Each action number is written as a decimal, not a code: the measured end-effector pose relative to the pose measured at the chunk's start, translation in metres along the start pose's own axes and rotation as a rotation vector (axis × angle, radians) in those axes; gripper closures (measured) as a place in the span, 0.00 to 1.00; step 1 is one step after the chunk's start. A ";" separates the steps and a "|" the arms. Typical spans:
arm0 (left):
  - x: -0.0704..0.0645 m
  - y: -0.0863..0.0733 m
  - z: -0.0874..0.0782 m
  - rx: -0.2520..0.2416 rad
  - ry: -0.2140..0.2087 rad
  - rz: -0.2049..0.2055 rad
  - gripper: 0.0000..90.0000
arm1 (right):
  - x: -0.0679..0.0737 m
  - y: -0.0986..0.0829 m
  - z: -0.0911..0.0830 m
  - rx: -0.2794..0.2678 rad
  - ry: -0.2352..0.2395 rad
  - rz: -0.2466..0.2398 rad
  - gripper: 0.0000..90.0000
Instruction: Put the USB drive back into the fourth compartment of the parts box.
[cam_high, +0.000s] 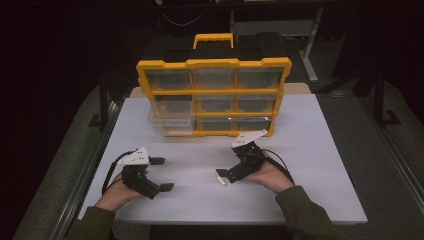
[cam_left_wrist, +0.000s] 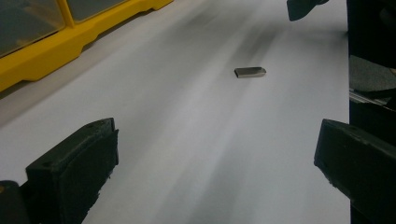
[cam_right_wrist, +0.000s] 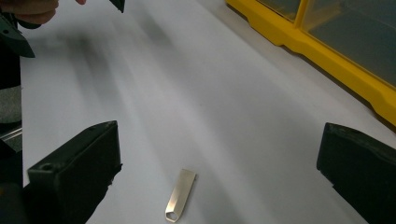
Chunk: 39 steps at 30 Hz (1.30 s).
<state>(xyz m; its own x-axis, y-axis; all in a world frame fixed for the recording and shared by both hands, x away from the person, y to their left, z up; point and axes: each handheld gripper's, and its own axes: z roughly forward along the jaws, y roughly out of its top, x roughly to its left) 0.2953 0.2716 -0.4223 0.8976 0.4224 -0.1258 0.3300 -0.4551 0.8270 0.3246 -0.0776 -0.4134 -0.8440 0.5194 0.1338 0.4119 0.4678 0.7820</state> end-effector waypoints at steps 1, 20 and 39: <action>0.000 0.000 0.000 0.000 0.000 0.000 0.00 | 0.000 0.000 0.000 0.000 0.000 0.000 0.00; 0.000 0.000 0.001 -0.002 -0.003 -0.001 0.00 | 0.007 0.010 0.016 0.009 0.012 -0.037 0.00; -0.001 0.000 0.001 0.003 -0.003 0.000 0.00 | 0.013 0.008 0.022 0.102 0.024 -0.020 0.00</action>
<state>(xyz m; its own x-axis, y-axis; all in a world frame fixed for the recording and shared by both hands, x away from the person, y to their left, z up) 0.2947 0.2705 -0.4231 0.8987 0.4197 -0.1273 0.3306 -0.4575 0.8255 0.3245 -0.0512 -0.4191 -0.8599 0.4926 0.1339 0.4265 0.5491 0.7187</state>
